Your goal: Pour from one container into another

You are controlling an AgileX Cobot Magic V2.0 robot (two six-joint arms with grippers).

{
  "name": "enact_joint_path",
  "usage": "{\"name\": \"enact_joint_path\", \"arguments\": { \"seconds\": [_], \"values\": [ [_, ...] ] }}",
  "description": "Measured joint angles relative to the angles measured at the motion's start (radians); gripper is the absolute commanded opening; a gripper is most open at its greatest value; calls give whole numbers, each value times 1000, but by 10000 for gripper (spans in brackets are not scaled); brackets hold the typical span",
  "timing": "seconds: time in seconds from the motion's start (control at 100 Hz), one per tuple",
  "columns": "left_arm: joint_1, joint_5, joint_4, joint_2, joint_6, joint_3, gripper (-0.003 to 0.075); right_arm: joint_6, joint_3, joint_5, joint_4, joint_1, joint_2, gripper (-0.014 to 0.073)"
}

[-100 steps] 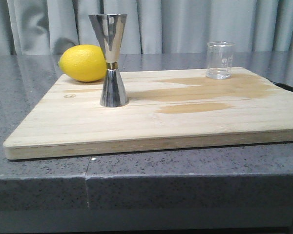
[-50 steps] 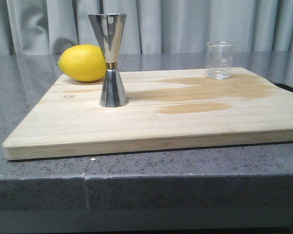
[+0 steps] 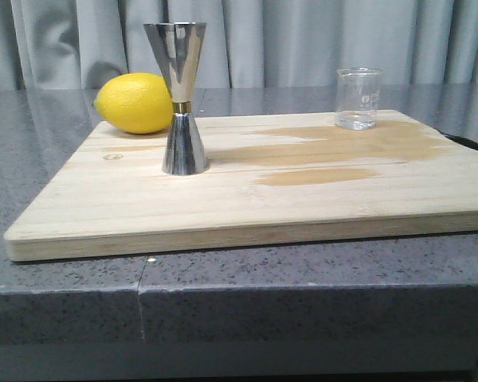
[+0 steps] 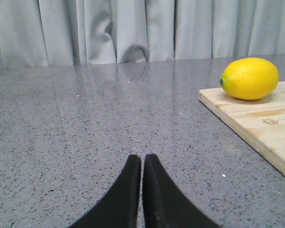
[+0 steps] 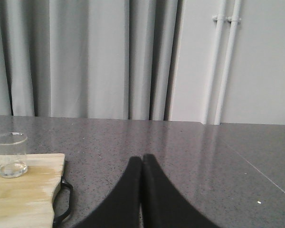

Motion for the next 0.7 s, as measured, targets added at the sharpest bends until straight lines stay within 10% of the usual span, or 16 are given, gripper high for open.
{"name": "enact_joint_path", "arguments": {
  "seconds": [0.15,0.36,0.7],
  "values": [
    [0,0,0,0,0,0,-19,-45,20,-2,95,0,0,-75],
    [0,0,0,0,0,0,-19,-421,148,-38,589,0,0,-75],
    [0,0,0,0,0,0,-19,-460,231,-194,715,0,0,-75]
  ]
}}
